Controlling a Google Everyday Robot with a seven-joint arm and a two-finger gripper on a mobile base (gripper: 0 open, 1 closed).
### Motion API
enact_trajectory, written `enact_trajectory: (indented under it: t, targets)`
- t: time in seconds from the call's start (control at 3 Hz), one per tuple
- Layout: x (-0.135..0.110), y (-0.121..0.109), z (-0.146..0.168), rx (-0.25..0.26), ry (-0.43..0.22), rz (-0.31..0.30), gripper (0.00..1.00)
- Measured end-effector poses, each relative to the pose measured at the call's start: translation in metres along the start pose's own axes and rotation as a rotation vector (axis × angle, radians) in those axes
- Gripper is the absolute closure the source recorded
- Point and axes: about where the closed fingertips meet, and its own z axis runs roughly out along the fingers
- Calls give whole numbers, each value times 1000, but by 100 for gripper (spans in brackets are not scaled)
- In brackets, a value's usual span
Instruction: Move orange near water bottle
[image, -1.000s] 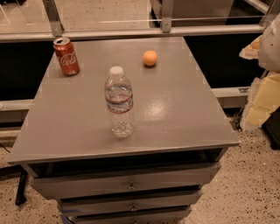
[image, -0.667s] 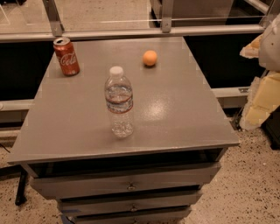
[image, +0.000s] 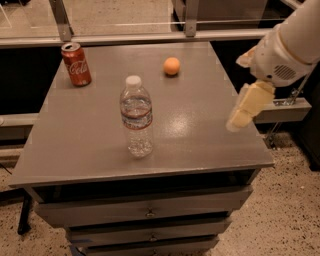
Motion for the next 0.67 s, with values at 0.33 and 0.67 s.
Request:
enact_trajectory:
  t: [0.33, 0.67]
  targets:
    - [-29, -29, 45, 9, -138, 9, 0]
    - [-58, -59, 83, 36, -270, 39, 0]
